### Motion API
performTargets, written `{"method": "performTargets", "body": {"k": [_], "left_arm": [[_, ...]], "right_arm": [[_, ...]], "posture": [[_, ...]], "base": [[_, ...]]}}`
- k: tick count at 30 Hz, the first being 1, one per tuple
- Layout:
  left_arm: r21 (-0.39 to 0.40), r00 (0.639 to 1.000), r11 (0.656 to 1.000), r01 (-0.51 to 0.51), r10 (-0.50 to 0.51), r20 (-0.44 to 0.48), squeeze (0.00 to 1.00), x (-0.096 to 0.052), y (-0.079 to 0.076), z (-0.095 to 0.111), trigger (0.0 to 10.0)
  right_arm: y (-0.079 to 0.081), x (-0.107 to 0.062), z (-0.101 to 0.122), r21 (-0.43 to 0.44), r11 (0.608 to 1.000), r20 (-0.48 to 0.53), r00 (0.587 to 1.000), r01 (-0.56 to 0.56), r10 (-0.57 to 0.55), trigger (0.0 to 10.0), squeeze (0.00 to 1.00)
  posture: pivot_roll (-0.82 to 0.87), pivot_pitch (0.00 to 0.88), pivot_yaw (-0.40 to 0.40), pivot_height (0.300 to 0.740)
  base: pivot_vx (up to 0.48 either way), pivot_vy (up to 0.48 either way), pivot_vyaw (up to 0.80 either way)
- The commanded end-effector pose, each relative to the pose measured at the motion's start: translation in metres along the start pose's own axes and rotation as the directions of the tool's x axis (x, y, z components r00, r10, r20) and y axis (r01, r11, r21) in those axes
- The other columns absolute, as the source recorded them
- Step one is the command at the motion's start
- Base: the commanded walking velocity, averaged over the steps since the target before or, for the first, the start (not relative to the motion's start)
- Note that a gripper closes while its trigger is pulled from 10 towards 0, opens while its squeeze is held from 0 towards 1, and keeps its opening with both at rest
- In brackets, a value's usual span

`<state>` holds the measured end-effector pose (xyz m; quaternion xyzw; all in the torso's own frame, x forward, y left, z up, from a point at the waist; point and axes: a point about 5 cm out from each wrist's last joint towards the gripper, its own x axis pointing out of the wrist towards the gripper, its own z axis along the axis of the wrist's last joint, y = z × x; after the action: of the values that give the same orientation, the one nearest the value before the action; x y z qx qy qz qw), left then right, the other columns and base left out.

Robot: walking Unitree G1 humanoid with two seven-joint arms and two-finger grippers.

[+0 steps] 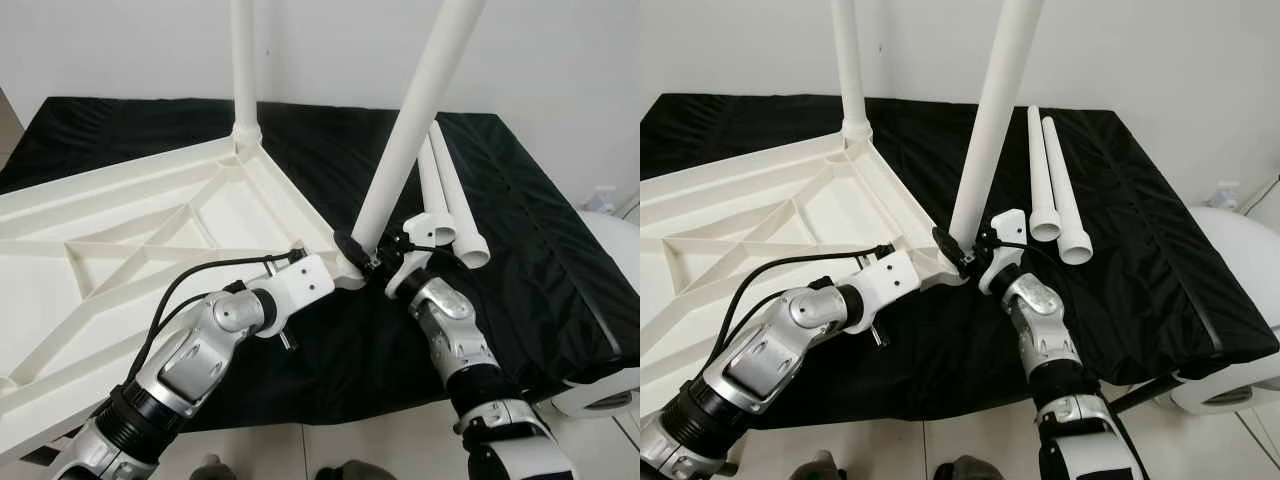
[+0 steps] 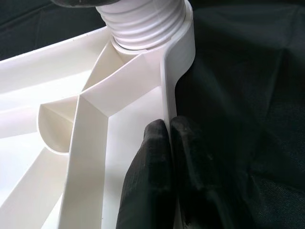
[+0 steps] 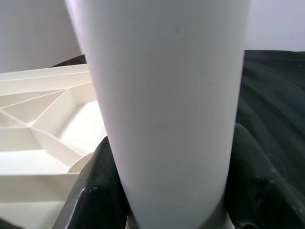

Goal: Building children table

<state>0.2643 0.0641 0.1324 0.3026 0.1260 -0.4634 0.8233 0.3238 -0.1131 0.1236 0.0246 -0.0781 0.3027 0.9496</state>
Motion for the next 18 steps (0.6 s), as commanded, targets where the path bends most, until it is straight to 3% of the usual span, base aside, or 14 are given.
{"method": "performTargets", "body": {"k": [1,8,18], "left_arm": [[0.014,0.998,0.998,0.055,-0.055,-0.008,0.0,0.003,-0.012,0.0,10.0],[0.018,0.997,0.997,0.072,-0.072,-0.005,0.0,-0.002,-0.021,-0.001,10.0],[0.03,0.996,0.996,0.085,-0.085,-0.005,0.0,-0.01,-0.028,-0.002,10.0]], "right_arm": [[0.002,0.002,0.0,0.004,1.0,-0.005,1.0,0.005,-0.005,10.0,0.0],[0.014,0.0,0.007,-0.03,0.993,-0.001,0.994,0.113,-0.113,10.0,0.0],[0.025,0.002,0.018,-0.048,0.943,0.008,0.945,0.328,-0.328,10.0,0.0]], "posture": [[0.05,0.0,-0.08,0.74],[0.05,0.0,-0.087,0.74],[0.05,0.0,-0.087,0.74]], "base": [[0.0,0.0,0.0],[0.0,0.0,0.0],[0.0,0.0,0.0]]}}
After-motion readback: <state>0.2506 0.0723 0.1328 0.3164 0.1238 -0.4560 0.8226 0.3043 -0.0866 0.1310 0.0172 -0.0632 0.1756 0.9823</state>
